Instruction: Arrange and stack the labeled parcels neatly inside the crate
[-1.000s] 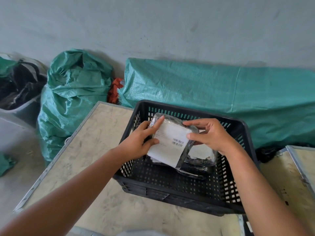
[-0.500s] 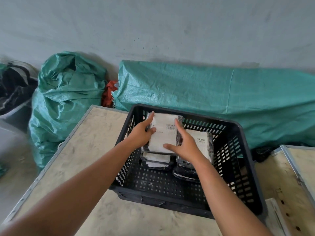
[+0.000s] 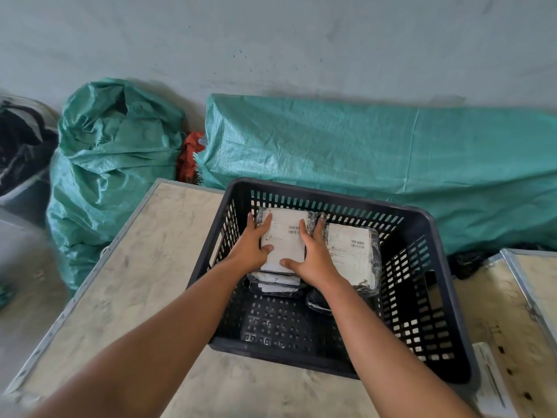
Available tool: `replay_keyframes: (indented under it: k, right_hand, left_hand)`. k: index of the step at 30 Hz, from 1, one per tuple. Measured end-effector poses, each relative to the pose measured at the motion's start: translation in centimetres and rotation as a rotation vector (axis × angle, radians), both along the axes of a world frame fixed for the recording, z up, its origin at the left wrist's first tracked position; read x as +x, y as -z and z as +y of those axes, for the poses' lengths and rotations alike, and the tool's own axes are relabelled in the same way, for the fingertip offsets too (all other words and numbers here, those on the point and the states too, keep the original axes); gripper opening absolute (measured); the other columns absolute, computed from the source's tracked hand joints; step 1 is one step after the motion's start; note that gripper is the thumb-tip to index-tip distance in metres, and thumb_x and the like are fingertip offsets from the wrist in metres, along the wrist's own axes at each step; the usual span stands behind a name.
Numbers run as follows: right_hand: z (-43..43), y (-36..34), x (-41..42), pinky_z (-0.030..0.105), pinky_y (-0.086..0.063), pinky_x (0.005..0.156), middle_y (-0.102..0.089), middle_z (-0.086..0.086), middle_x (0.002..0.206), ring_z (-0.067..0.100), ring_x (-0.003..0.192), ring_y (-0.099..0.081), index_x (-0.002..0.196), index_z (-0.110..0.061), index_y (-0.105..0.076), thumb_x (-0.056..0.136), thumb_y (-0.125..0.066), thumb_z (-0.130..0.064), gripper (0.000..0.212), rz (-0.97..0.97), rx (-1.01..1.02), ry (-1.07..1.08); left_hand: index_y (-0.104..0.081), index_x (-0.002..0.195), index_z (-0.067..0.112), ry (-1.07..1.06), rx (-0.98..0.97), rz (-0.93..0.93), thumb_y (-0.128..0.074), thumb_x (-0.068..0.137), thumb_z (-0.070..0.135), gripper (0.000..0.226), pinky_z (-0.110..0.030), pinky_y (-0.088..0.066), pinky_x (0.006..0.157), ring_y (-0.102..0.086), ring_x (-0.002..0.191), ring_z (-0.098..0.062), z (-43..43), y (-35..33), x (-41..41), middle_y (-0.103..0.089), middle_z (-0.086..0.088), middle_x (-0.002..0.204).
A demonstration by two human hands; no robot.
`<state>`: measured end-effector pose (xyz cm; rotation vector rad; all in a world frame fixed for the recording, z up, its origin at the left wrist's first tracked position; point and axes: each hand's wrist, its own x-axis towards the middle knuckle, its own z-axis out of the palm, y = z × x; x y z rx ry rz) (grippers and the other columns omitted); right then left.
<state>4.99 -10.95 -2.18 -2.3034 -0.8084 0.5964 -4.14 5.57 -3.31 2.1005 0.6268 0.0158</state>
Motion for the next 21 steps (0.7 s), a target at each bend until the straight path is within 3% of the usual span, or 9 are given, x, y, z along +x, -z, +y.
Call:
replay_keyframes:
  k: [1,3,4,5,8,12,17,19,21]
  right_hand:
    - [-0.1,0.1,0.0,0.041,-0.013,0.124,0.032,0.005,0.166,0.028,0.158,0.006,0.165,-0.023,-0.006,0.083,-0.084,-0.04,0.115,-0.018,0.0,-0.009]
    - [-0.2,0.3,-0.1,0.038,-0.013,0.124,0.031,0.004,0.166,0.025,0.157,0.005,0.165,-0.018,-0.008,0.084,-0.083,-0.042,0.113,-0.047,0.003,-0.021]
    - [-0.3,0.4,-0.2,0.038,-0.014,0.124,0.031,0.003,0.166,0.025,0.158,0.005,0.165,-0.016,-0.009,0.084,-0.082,-0.042,0.112,-0.06,0.001,-0.025]
    - [-0.3,0.4,-0.2,0.038,-0.015,0.124,0.031,0.003,0.167,0.025,0.158,0.004,0.165,-0.014,-0.01,0.084,-0.082,-0.044,0.112,-0.067,-0.011,-0.027]
    - [-0.2,0.6,0.0,0.036,-0.016,0.123,0.028,0.004,0.168,0.026,0.158,0.0,0.164,-0.006,-0.012,0.088,-0.076,-0.048,0.108,-0.097,-0.076,-0.067]
    - [0.3,0.6,0.4,0.036,-0.018,0.123,0.024,0.007,0.169,0.027,0.158,-0.007,0.163,-0.001,-0.007,0.095,-0.065,-0.053,0.104,-0.102,-0.205,-0.133]
    - [0.8,0.0,1.3,0.038,-0.021,0.123,0.021,0.005,0.17,0.028,0.158,-0.01,0.163,-0.001,-0.009,0.093,-0.07,-0.05,0.105,-0.031,-0.23,-0.122]
    - [0.9,-0.5,1.2,0.04,-0.024,0.122,0.012,0.007,0.172,0.03,0.157,-0.015,0.162,0.0,-0.016,0.088,-0.075,-0.049,0.106,-0.028,-0.226,-0.094]
    - [0.9,-1.1,0.9,0.039,-0.031,0.117,-0.01,0.013,0.172,0.033,0.152,-0.028,0.156,0.001,-0.034,0.082,-0.082,-0.046,0.1,-0.042,-0.206,-0.054]
  left_hand:
    - [-0.012,0.161,0.035,0.043,0.015,0.012,-0.064,0.097,0.007,0.087,-0.003,-0.049,0.068,-0.021,0.151,-0.026,0.0,0.0,-0.1,0.027,0.007,0.165]
    - [-0.003,0.162,0.031,0.126,0.072,0.051,-0.064,0.098,0.008,0.092,-0.02,-0.047,0.102,-0.005,0.154,-0.026,0.0,0.2,-0.3,0.039,0.014,0.158]
    - [0.0,0.161,0.031,0.161,0.097,0.083,-0.064,0.098,0.009,0.093,-0.035,-0.034,0.116,0.006,0.154,-0.029,0.0,0.3,-0.3,0.042,0.016,0.155]
    - [0.003,0.161,0.03,0.193,0.119,0.12,-0.064,0.098,0.011,0.094,-0.044,-0.02,0.121,0.014,0.152,-0.031,0.0,0.4,-0.4,0.044,0.017,0.153]
    - [0.004,0.161,0.026,0.274,0.16,0.194,-0.063,0.099,0.017,0.092,-0.053,-0.006,0.124,0.019,0.15,-0.033,0.2,0.6,-0.5,0.042,0.015,0.155]
    - [-0.001,0.162,0.019,0.317,0.116,0.22,-0.063,0.1,0.017,0.088,-0.047,-0.014,0.125,0.005,0.155,-0.025,1.0,0.5,0.0,0.032,0.01,0.161]
    - [-0.004,0.162,0.014,0.324,0.089,0.216,-0.064,0.099,0.015,0.086,-0.039,-0.029,0.12,-0.009,0.154,-0.022,1.3,0.1,0.5,0.029,0.009,0.164]
    - [-0.007,0.162,0.012,0.321,0.106,0.209,-0.065,0.098,0.015,0.087,-0.035,-0.032,0.118,-0.016,0.153,-0.023,1.1,-0.4,0.4,0.027,0.006,0.165]
    - [-0.012,0.162,0.012,0.302,0.132,0.213,-0.071,0.094,0.017,0.09,-0.032,-0.037,0.114,-0.026,0.15,-0.025,1.1,-0.9,0.3,0.018,0.004,0.168]
